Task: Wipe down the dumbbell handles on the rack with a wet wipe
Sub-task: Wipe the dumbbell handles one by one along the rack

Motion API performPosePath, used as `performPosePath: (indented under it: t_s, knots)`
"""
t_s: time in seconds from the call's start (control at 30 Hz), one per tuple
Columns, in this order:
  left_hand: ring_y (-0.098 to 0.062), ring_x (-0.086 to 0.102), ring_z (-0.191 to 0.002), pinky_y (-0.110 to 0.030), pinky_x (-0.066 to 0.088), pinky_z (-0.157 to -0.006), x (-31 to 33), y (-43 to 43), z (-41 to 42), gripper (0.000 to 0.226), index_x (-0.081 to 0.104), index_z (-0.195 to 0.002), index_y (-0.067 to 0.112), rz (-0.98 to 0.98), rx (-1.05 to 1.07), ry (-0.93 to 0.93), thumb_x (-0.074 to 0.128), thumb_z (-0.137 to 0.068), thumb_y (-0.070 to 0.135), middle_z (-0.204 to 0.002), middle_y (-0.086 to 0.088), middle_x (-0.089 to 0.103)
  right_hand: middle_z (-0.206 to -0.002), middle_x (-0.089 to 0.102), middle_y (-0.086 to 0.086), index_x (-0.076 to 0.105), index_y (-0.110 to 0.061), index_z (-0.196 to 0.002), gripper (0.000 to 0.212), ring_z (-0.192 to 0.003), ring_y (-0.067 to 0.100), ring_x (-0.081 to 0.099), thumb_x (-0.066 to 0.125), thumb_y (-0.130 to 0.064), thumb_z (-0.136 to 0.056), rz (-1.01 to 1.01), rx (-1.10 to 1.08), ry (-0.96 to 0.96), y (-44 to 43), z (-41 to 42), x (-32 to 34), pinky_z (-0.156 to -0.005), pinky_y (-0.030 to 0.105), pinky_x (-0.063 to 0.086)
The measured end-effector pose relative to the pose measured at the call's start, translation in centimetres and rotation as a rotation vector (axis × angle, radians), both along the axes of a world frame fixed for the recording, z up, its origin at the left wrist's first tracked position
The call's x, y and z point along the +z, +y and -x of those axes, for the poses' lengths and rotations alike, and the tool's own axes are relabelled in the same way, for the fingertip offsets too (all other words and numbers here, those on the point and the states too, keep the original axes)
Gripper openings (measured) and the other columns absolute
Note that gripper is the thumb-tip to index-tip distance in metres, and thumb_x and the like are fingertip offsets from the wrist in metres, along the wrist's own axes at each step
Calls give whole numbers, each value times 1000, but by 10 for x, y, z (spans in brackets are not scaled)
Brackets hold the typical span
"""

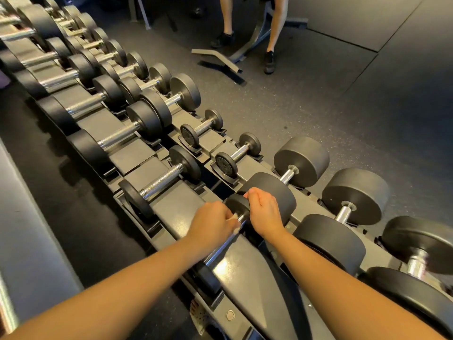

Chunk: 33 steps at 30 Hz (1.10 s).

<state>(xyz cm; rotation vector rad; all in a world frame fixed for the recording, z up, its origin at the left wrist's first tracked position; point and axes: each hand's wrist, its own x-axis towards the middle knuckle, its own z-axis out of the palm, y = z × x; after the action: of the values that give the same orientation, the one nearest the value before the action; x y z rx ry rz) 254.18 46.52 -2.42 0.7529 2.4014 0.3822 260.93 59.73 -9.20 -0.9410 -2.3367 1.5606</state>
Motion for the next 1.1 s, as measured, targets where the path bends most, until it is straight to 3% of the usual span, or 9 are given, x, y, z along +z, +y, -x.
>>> performPosePath:
  t_s: [0.07, 0.17, 0.33, 0.47, 0.63, 0.77, 0.87, 1.0, 1.1]
  knots:
    - [-9, 55, -55, -17, 34, -53, -5, 12, -12, 37, 61, -57, 22, -74, 92, 57, 74, -90, 33, -55, 8, 54, -74, 63, 0, 62, -17, -78, 39, -74, 17, 59, 36, -24, -106, 1, -10, -16, 0, 0, -1, -72, 44, 52]
    - [1, 55, -54, -13, 36, -50, -3, 5, -15, 26, 68, -68, 22, -57, 120, -23, 75, -91, 31, -58, 13, 54, -75, 63, -1, 64, -18, -80, 39, -76, 16, 60, 36, -24, -106, -6, 0, -25, 0, 0, -1, -74, 43, 53]
    - [-16, 69, -76, -37, 59, -79, 17, -28, 11, 26, 77, -86, 11, 285, -87, -104, 84, -83, 35, -80, -2, 74, -76, 63, -1, 65, -16, -80, 38, -76, 12, 58, 37, -22, -106, 15, 7, -11, 1, 0, 0, -75, 40, 53]
    - [-12, 69, -74, -32, 57, -76, 12, -18, 5, 19, 77, -82, 14, 146, 45, -133, 80, -88, 31, -76, -1, 74, -76, 64, 1, 65, -16, -81, 38, -76, 13, 59, 37, -22, -106, 0, 6, -10, 0, 0, -2, -74, 41, 54]
    - [-18, 69, -83, -30, 53, -73, -1, 0, 8, 22, 79, -90, 9, -37, 365, -412, 75, -93, 30, -92, -12, 76, -76, 64, 2, 66, -16, -80, 38, -77, 16, 60, 38, -24, -105, -25, -2, -18, 0, 0, -5, -75, 44, 54]
    - [-16, 70, -83, -29, 60, -81, 13, -27, 33, 12, 76, -95, 7, 47, 277, -656, 68, -96, 16, -94, -10, 74, -76, 64, 5, 65, -12, -80, 39, -77, 16, 59, 37, -23, -105, -39, 11, -27, 1, 0, -6, -77, 44, 53]
    - [-14, 68, -83, -24, 55, -78, 14, -39, 36, 13, 77, -86, 8, 149, 159, -583, 69, -95, 12, -89, -7, 72, -74, 63, 7, 64, -10, -79, 40, -75, 19, 58, 37, -22, -105, -40, 4, -33, 1, 2, -6, -76, 45, 53]
    - [-20, 62, -89, -30, 51, -78, -10, -14, 21, 17, 78, -98, 3, -34, 372, -471, 66, -98, 15, -93, -13, 69, -72, 61, 5, 61, -12, -75, 40, -73, 19, 57, 37, -22, -105, -44, -8, -22, 1, 1, -7, -73, 45, 51]
    - [-26, 68, -89, -36, 55, -81, -17, 6, 18, 23, 68, -113, -2, 0, 518, -531, 56, -101, 14, -95, -14, 70, -71, 60, 3, 60, -14, -74, 41, -73, 17, 57, 37, -23, -105, -44, -13, -24, 0, 1, -6, -71, 43, 50]
